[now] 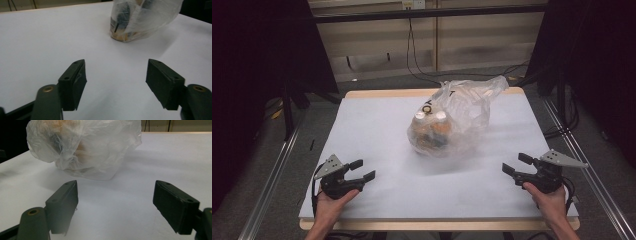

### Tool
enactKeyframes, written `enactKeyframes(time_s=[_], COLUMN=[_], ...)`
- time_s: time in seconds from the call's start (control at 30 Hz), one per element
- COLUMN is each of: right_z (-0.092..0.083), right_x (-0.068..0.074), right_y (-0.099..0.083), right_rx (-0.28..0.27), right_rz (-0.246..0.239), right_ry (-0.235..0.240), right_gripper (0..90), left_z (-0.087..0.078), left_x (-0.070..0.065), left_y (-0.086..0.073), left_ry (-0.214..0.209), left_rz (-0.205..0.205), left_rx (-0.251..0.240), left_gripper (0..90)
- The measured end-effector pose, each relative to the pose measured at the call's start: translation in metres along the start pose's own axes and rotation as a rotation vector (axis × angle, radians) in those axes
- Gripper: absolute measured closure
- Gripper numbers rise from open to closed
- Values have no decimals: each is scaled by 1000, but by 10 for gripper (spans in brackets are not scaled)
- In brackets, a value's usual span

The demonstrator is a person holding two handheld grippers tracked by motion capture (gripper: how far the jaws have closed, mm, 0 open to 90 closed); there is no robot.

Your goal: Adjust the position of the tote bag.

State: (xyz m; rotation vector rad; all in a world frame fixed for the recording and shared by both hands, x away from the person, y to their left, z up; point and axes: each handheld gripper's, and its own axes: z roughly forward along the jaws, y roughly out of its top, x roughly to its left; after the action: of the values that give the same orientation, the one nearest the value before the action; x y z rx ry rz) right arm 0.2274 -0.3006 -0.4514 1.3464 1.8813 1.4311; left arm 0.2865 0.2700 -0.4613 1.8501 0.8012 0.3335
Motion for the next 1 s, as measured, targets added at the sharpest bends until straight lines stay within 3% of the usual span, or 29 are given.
enactKeyframes(time_s=[0.13, 0.2, 0.27, 0.5, 0.53, 0.63, 0.87, 1.0], right_z=[0, 0, 1, 5, 6, 7, 9, 9], right_x=[0, 0, 0, 1, 2, 5, 14, 17], right_y=[0, 0, 0, 3, 3, 4, 14, 18], right_rx=[7, 11, 17, 22, 31, 37, 35, 33], right_rz=[-2, -6, -11, -10, -31, -36, -73, -87], right_ry=[5, 8, 20, 47, 56, 64, 120, 136], right_gripper=[242, 269, 297, 352, 364, 376, 430, 455], left_z=[-1, 1, 6, 13, 13, 14, 18, 22], left_x=[-4, -5, -10, -21, -22, -23, -30, -33], left_y=[2, 4, 8, 13, 14, 16, 27, 30], left_ry=[-14, -36, -63, -106, -108, -119, -161, -168], left_rz=[-1, 2, -8, 8, 7, -1, 47, 50], left_rx=[11, 26, 46, 63, 64, 60, 68, 72], left_gripper=[381, 532, 557, 557, 533, 514, 513, 511])
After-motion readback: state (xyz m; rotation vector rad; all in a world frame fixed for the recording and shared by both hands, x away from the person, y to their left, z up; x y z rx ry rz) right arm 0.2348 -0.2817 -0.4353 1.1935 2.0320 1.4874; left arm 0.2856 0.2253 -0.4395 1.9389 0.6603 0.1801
